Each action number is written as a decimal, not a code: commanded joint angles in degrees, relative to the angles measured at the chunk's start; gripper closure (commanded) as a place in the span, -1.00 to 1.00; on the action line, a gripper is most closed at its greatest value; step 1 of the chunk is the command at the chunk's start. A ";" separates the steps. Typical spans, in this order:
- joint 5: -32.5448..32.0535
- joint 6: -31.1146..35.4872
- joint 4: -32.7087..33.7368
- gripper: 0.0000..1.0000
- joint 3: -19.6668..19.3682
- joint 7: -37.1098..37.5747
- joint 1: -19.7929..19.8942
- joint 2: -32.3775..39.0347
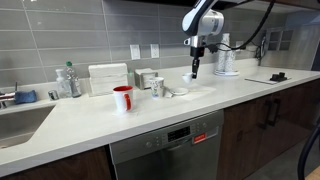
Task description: Pour the content of the cup onto the plate
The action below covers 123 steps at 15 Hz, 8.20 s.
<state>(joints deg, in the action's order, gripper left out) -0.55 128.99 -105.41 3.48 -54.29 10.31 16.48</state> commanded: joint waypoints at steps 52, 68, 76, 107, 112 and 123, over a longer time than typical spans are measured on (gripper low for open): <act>-64.47 -57.09 45.65 0.90 -1.98 7.97 -29.22 35.39; -74.85 -66.46 49.60 0.90 -3.47 3.35 -32.35 40.49; -79.32 -68.34 50.52 0.90 -4.12 1.09 -33.27 42.21; -89.03 -71.58 48.93 0.92 -6.72 -9.17 -35.69 45.06; -88.34 -71.23 48.91 0.91 -6.13 -9.21 -35.14 44.69; -75.51 -62.05 40.17 0.91 0.66 2.57 -27.31 31.28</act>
<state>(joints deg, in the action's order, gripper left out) -80.71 62.04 -57.38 0.97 -57.91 -20.49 55.29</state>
